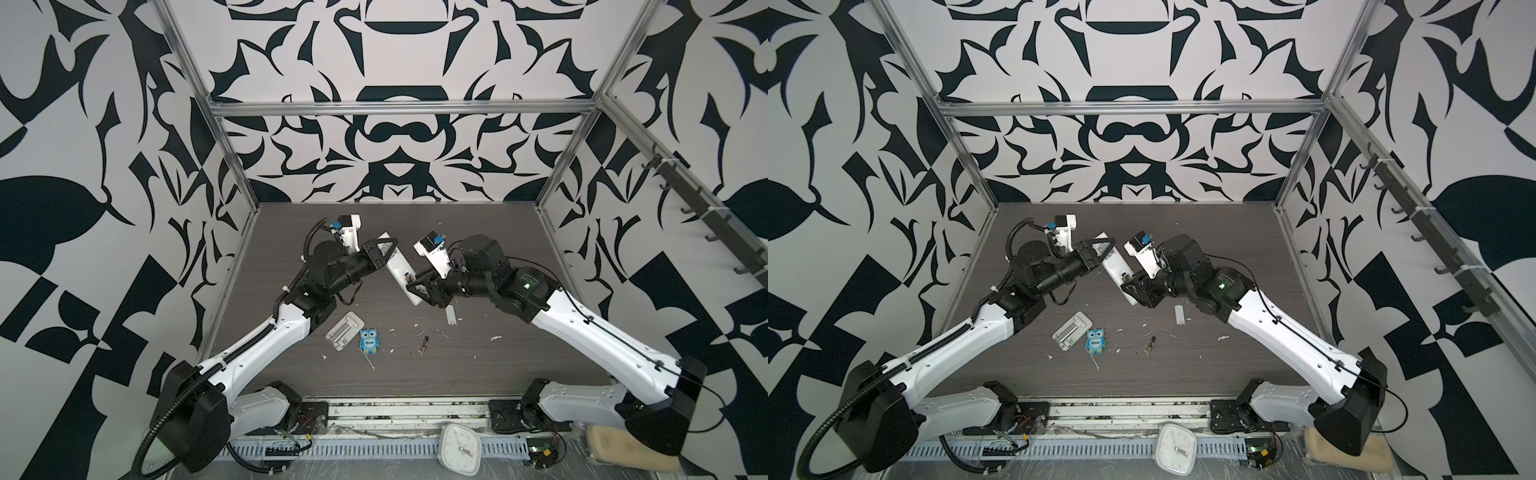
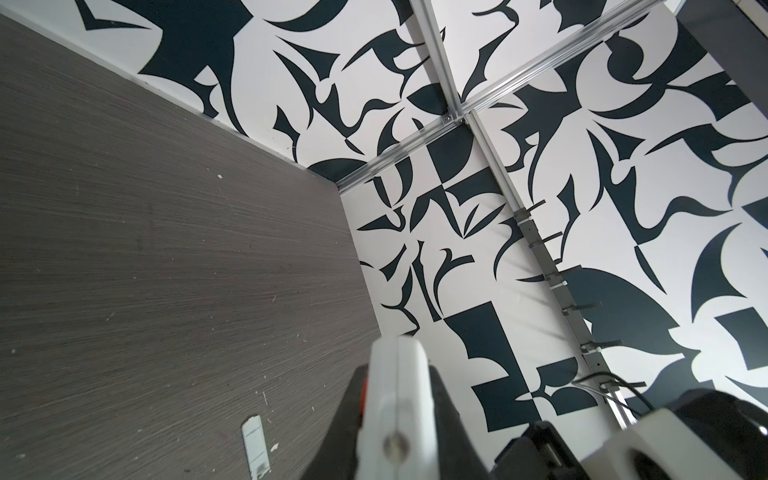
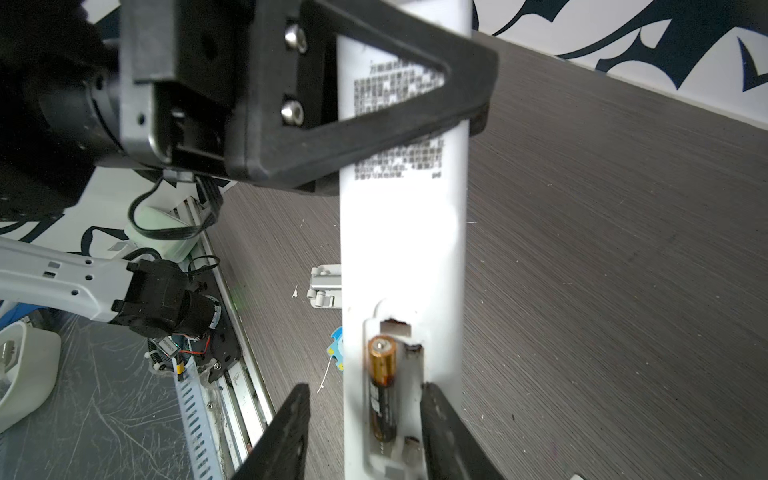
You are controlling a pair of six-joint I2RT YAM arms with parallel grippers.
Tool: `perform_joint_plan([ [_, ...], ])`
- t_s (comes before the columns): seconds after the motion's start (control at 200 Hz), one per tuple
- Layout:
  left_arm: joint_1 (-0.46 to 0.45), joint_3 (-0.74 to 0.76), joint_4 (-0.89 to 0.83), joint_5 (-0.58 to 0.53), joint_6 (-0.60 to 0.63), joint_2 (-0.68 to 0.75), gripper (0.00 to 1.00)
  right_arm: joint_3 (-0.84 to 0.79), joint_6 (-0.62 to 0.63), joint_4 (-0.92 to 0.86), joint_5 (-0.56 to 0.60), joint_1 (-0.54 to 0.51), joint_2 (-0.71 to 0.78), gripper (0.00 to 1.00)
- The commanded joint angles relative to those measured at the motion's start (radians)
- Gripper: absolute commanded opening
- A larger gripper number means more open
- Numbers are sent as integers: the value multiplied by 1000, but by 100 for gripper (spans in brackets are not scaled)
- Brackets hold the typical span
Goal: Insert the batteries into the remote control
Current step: 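Lower the battery into the remote's battery compartment with the right gripper, then open the right gripper and draw it back from the seated battery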
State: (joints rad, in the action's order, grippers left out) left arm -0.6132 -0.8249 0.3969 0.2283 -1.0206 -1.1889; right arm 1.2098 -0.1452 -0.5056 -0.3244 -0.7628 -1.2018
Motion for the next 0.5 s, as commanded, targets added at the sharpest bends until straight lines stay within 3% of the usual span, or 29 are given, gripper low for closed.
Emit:
perform_joint_plan([
  [0.0, 6, -18, -15, 39, 13, 21, 0, 59, 57, -55, 38, -2, 49, 47],
  [0.22, 17, -39, -58, 116, 24, 20, 0, 133, 235, -196, 72, -2, 75, 49],
  [0.495, 26, -98, -119, 256, 45, -7, 0, 185, 529, -315, -35, -1, 101, 49],
])
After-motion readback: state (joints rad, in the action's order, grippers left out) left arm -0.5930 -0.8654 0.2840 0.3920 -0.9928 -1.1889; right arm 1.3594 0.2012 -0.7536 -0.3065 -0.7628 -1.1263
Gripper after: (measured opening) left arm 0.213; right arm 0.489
